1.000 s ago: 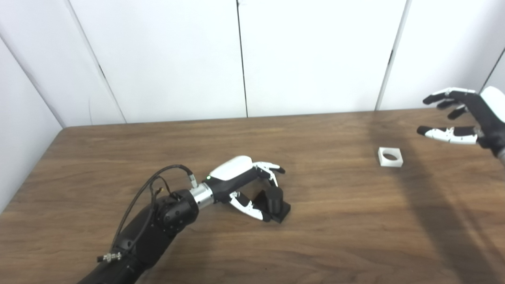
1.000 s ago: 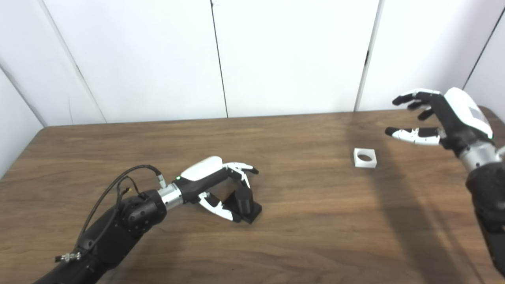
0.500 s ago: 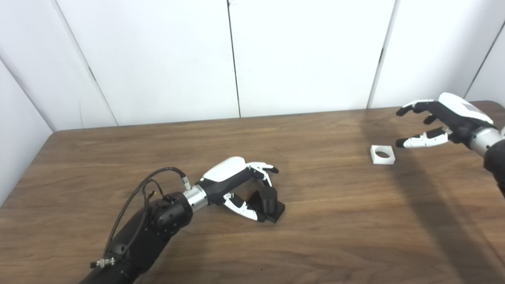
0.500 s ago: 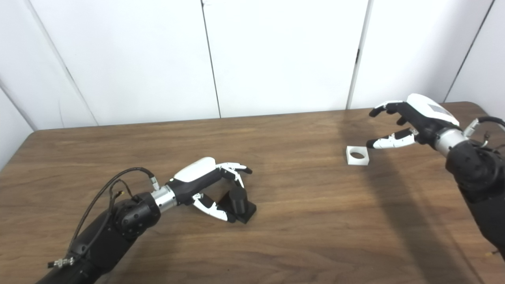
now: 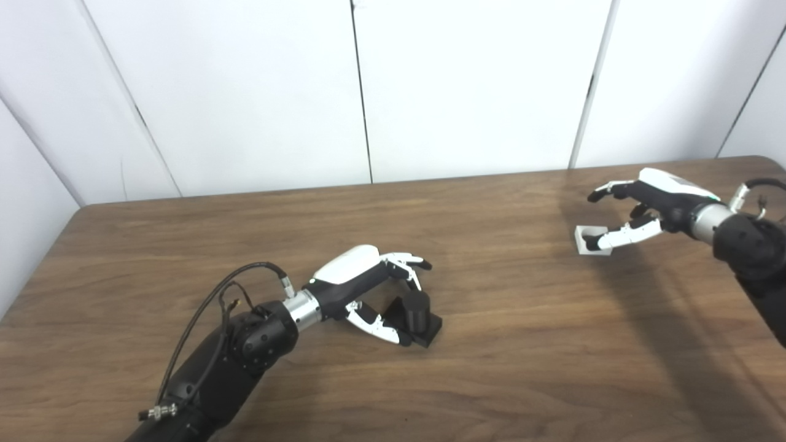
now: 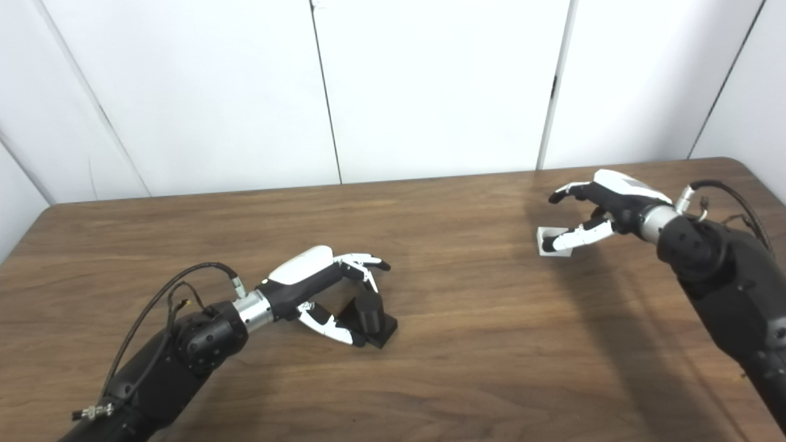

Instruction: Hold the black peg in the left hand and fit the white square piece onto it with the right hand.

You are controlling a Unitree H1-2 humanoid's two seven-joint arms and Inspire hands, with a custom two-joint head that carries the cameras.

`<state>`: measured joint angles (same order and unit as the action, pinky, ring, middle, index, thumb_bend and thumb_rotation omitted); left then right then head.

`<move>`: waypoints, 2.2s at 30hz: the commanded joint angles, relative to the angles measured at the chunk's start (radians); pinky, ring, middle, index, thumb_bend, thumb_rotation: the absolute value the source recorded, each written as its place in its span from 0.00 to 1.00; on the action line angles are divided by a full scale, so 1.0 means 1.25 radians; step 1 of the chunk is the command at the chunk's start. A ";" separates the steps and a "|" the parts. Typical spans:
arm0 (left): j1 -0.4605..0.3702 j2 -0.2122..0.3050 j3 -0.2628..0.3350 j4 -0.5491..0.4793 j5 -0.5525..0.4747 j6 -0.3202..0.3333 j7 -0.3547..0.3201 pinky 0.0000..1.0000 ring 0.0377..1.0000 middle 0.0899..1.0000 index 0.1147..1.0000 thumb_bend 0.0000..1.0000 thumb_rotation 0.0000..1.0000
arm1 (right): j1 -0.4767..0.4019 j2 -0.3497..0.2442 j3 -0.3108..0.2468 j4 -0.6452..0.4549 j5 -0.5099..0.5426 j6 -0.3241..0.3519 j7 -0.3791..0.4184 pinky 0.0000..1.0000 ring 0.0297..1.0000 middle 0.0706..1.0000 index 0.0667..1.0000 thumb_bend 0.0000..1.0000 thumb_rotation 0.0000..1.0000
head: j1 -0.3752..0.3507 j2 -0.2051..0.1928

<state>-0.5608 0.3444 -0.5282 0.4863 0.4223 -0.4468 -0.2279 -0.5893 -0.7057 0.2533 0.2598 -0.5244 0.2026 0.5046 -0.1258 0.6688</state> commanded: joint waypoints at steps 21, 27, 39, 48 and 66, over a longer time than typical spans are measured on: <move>0.058 0.038 -0.037 0.050 0.070 0.064 -0.067 0.82 0.91 0.88 0.43 0.52 0.07 | -0.074 0.014 0.028 0.105 -0.022 -0.006 -0.017 0.77 0.94 0.96 0.85 0.91 0.42 | 0.008 -0.001; 0.062 0.039 -0.034 0.046 0.064 0.070 -0.072 0.83 0.91 0.88 0.43 0.52 0.07 | -0.073 0.013 0.030 0.130 -0.018 -0.029 -0.037 0.78 0.93 0.94 0.83 0.87 0.36 | 0.008 0.003; 0.064 0.043 -0.032 0.046 0.061 0.063 -0.069 0.80 0.90 0.87 0.43 0.52 0.07 | -0.061 0.005 0.042 0.138 -0.027 -0.039 -0.037 0.77 0.92 0.93 0.80 0.86 0.28 | 0.008 0.010; 0.065 0.047 -0.029 0.037 0.058 0.070 -0.075 0.79 0.90 0.87 0.43 0.52 0.07 | -0.050 0.004 0.057 0.139 -0.048 -0.027 -0.027 0.83 0.93 0.93 0.74 0.83 0.26 | 0.007 0.017; 0.068 0.052 -0.028 0.031 0.061 0.067 -0.071 0.77 0.89 0.87 0.43 0.52 0.07 | -0.048 0.010 0.075 0.152 -0.070 -0.038 -0.052 0.76 0.87 0.87 0.60 0.72 0.27 | 0.012 0.025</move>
<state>-0.5504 0.3541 -0.5247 0.4668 0.4214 -0.4442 -0.2270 -0.6456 -0.6766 0.3433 0.4249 -0.5955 0.1421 0.4290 -0.1090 0.6995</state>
